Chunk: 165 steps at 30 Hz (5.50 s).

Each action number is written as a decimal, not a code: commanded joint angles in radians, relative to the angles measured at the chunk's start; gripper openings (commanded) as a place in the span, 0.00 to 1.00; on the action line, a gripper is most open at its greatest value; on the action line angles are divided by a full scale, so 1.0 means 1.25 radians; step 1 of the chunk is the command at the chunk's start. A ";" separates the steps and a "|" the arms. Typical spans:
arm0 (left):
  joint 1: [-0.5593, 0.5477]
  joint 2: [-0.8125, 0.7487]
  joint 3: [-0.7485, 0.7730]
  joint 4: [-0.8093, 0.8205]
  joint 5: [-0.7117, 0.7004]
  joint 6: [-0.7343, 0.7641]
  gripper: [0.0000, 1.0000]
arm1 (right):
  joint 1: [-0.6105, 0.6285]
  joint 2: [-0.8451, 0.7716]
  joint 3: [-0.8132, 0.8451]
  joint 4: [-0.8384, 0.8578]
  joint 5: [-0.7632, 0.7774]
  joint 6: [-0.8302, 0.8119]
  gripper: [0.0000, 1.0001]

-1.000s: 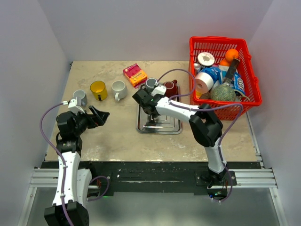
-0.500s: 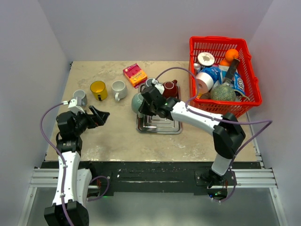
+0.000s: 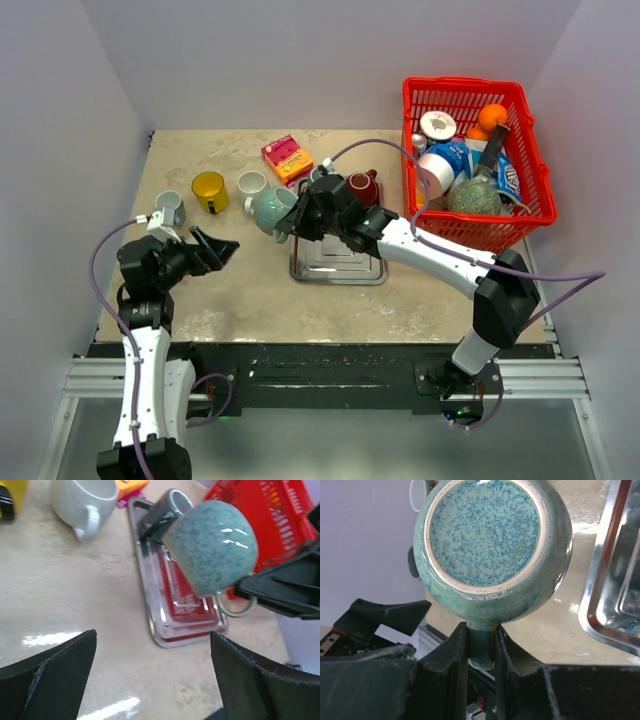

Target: Turn the mug right side up

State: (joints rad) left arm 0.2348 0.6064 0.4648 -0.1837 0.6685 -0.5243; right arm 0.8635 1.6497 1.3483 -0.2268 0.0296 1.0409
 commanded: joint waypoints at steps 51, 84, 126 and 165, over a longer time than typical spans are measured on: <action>-0.088 -0.079 -0.063 0.584 0.086 -0.819 0.58 | 0.112 -0.003 -0.120 0.952 -0.240 0.329 0.00; -0.088 -0.099 0.013 0.392 0.047 -0.690 0.50 | 0.100 -0.080 -0.184 0.930 -0.198 0.291 0.00; -0.088 -0.079 0.189 0.206 0.004 -0.425 0.00 | 0.129 -0.140 -0.130 0.379 0.017 0.113 0.74; -0.090 0.052 -0.161 0.473 -0.311 -0.069 0.00 | 0.129 -0.450 -0.323 0.153 0.248 0.028 0.83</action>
State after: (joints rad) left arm 0.1184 0.6762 0.2543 0.1101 0.3523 -0.6445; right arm 1.0256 1.1286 0.9539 -0.0189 0.2707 1.1164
